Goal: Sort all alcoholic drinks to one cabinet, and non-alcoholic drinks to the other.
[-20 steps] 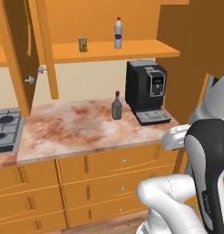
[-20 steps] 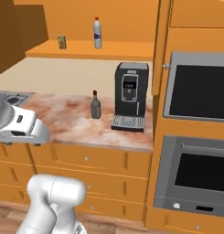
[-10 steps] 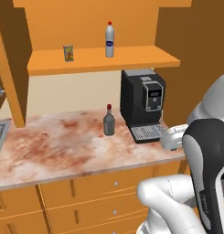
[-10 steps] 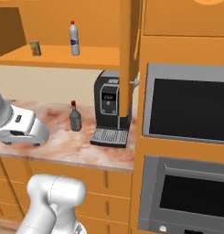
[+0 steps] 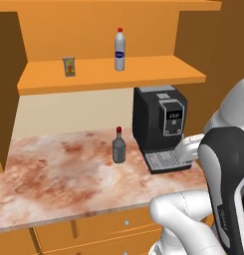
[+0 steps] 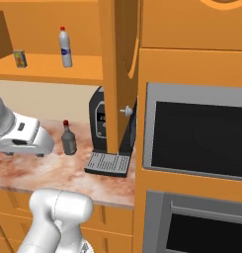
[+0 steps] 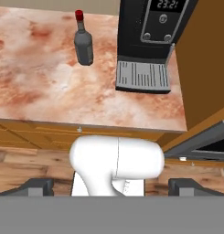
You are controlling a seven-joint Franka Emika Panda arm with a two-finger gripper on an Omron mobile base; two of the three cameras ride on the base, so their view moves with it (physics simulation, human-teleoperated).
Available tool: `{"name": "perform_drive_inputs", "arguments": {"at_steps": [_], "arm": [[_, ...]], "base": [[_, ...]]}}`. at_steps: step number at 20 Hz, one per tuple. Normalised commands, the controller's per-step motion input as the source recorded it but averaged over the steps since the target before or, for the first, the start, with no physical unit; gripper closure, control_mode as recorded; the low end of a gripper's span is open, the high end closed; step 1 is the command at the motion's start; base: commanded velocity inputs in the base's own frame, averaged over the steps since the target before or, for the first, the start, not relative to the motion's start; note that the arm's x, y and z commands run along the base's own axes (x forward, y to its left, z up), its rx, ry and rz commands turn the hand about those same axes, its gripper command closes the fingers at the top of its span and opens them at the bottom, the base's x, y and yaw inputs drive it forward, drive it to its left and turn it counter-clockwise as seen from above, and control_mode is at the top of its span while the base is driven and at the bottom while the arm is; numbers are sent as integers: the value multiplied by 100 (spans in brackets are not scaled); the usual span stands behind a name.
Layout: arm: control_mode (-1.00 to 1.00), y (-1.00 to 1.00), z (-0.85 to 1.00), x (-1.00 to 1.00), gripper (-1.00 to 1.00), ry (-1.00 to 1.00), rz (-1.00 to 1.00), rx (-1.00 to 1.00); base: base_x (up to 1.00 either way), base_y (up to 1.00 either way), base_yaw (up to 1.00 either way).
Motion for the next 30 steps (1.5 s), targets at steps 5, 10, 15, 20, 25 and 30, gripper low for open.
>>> {"name": "perform_drive_inputs", "arguments": {"at_steps": [5,10,15,20,25,30], "arm": [[100,0,0,0,-100,0,0,0],[-100,29,0,14,-100,0,-3,2],[-100,52,-11,25,-100,-3,-15,0],[-100,53,-7,25,-100,-12,-22,0],[-100,25,-8,44,-100,-15,-22,0],[-100,24,-11,59,-100,-11,-24,0]], "base": [[68,3,0],[0,0,0],[0,0,0],[0,0,0],[0,0,0],[0,0,0]]}}
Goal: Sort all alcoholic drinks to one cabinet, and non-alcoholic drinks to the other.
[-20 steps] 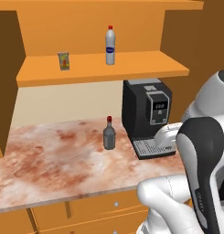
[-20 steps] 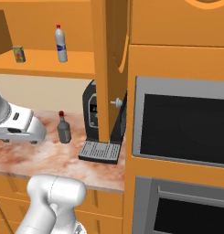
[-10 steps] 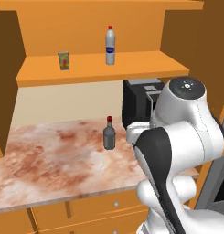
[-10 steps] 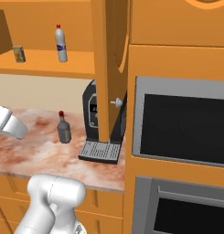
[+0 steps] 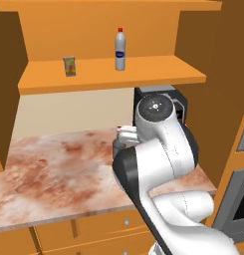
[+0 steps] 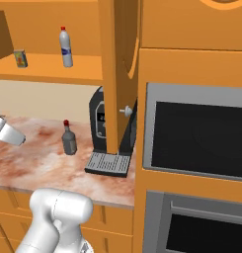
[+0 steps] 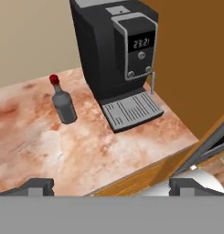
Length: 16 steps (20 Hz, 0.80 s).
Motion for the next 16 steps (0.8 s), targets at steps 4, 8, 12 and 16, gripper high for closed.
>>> {"name": "perform_drive_inputs", "arguments": {"at_steps": [4,8,12,16], "arm": [[-100,22,-19,56,-100,-5,-23,0],[-100,13,-33,47,-100,0,-20,-1],[-100,1,-41,42,-100,0,-18,-3],[-100,0,-41,40,-100,0,-13,-5]], "base": [[0,0,0],[0,0,0],[0,0,0],[0,0,0]]}}
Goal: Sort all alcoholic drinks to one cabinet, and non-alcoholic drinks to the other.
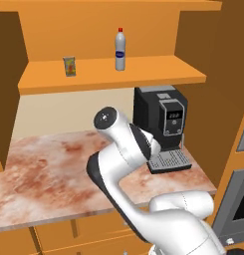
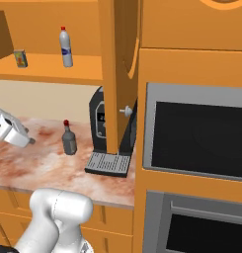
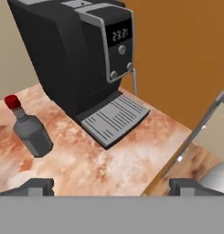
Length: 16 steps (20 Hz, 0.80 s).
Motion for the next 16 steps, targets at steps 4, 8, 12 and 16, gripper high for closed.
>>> {"name": "perform_drive_inputs", "arguments": {"at_steps": [4,8,12,16], "arm": [[-100,0,-31,33,-100,0,-9,-8],[-100,0,-14,22,-100,0,-9,-9],[-100,0,-3,18,-100,-1,-12,-10],[-100,0,0,15,-100,0,-13,-10]], "base": [[0,0,0],[0,0,0],[0,0,0],[0,0,0]]}}
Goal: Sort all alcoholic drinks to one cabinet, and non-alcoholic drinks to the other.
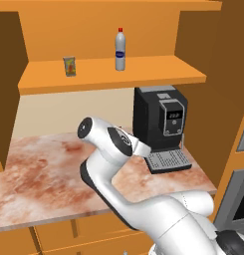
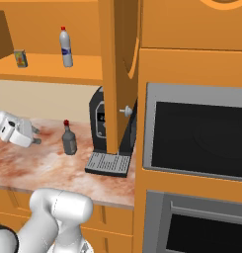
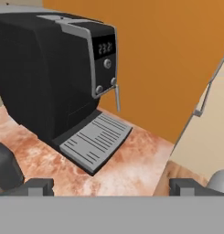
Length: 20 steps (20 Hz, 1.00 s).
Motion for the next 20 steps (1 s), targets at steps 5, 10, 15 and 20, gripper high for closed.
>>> {"name": "perform_drive_inputs", "arguments": {"at_steps": [5,10,15,20], "arm": [[-100,0,-1,14,-100,0,-12,-8],[-100,0,-2,27,-100,0,-11,-6],[-100,0,-2,26,-100,-1,-3,-1],[-100,0,-11,21,-100,-1,0,0]], "base": [[0,0,0],[0,0,0],[0,0,0],[0,0,0]]}}
